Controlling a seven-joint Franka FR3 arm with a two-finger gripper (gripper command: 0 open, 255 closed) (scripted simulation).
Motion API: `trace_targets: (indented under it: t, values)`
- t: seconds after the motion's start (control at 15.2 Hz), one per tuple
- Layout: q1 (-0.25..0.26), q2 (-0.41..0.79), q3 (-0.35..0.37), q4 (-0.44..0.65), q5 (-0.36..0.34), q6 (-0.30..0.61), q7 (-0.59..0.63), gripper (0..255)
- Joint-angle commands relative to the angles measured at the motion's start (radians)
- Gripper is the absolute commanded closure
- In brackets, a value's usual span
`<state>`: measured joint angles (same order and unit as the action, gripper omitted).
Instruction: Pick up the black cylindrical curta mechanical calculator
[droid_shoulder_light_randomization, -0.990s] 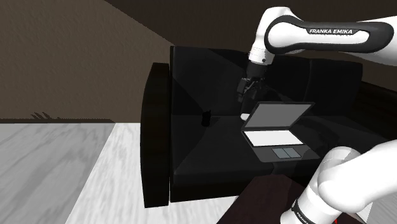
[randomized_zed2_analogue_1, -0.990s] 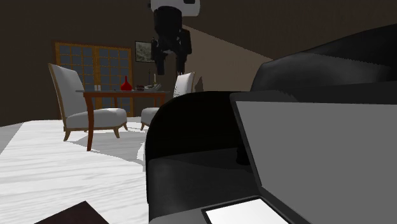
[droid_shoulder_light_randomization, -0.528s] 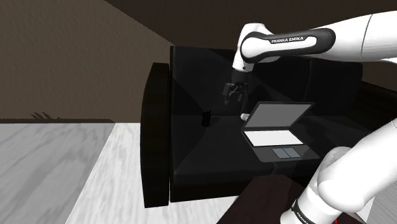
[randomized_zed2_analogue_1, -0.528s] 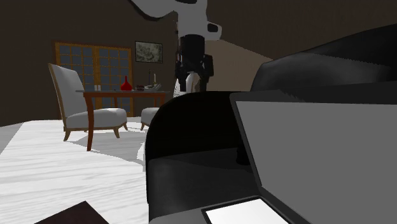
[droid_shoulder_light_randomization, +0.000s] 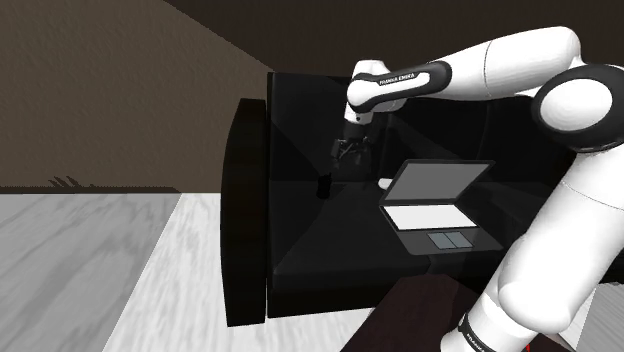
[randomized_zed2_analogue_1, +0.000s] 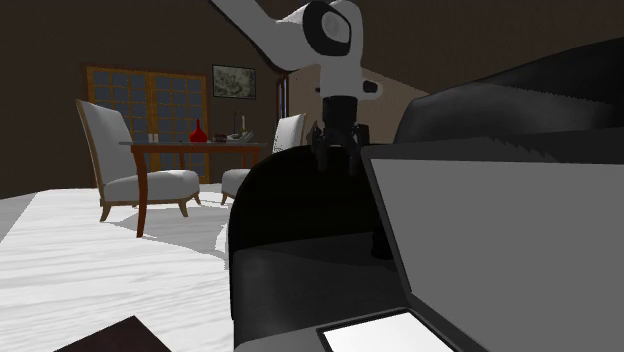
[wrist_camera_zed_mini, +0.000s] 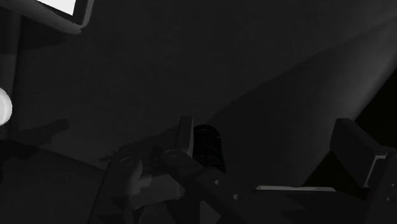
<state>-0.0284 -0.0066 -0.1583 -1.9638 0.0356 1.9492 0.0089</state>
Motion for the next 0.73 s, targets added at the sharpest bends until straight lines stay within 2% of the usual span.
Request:
trace_targets:
  t: [0.0, 0.33, 0.66]
  values:
    - [-0.005, 0.075, -0.005, 0.06, 0.014, 0.006, -0.003, 0]
    - [-0.028, 0.276, -0.014, 0.229, 0.053, 0.016, -0.014, 0]
    - [-0.061, 0.488, -0.014, 0.442, 0.091, -0.008, -0.017, 0]
